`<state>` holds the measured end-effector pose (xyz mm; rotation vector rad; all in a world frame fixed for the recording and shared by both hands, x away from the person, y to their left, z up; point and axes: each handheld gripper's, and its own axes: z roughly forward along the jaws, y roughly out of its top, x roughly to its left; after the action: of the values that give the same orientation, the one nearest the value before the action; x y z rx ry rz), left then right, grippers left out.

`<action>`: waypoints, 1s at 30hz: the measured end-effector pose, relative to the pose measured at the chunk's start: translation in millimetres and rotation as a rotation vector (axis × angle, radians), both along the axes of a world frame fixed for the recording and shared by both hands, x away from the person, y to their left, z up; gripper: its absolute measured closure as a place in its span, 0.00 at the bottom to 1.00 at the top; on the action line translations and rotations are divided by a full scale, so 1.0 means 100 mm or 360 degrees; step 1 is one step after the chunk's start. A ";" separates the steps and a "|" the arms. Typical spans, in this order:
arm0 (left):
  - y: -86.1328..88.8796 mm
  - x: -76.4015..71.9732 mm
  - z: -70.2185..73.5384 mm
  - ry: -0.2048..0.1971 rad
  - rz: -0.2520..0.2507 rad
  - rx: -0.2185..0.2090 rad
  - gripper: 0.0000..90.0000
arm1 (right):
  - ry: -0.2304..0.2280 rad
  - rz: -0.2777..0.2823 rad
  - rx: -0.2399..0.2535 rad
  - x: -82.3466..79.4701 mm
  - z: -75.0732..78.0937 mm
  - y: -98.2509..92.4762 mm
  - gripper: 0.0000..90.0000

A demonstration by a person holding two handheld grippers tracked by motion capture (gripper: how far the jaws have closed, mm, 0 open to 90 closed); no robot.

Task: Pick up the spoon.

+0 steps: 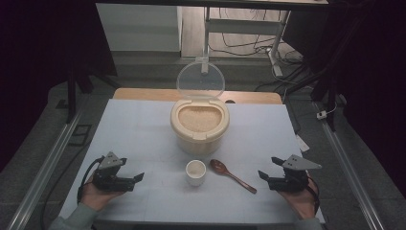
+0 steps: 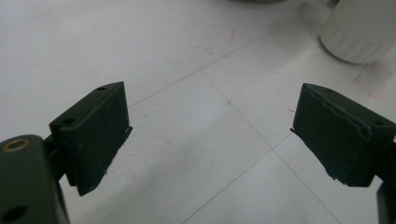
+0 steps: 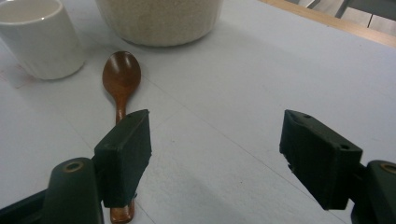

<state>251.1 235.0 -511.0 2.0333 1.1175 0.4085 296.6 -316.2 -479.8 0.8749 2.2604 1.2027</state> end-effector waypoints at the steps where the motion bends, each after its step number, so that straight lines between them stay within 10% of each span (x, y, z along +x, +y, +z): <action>1: -0.01 -0.01 -0.01 -0.0005 -0.0002 0.0005 0.12 | -0.0004 -0.0002 0.0000 0.00 0.00 0.00 0.28; 11: -0.08 0.01 -0.02 -0.0045 -0.0038 0.0047 0.13 | 0.0035 -0.0019 0.0098 0.01 0.01 -0.05 0.30; 30: -0.02 0.02 -0.01 -0.0039 -0.0039 0.0015 0.13 | 0.0103 0.0035 0.0019 -0.01 0.05 0.13 0.34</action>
<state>253.5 233.3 -511.6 2.0427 1.0772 0.4256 295.1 -303.3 -474.3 0.9076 2.3218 1.2149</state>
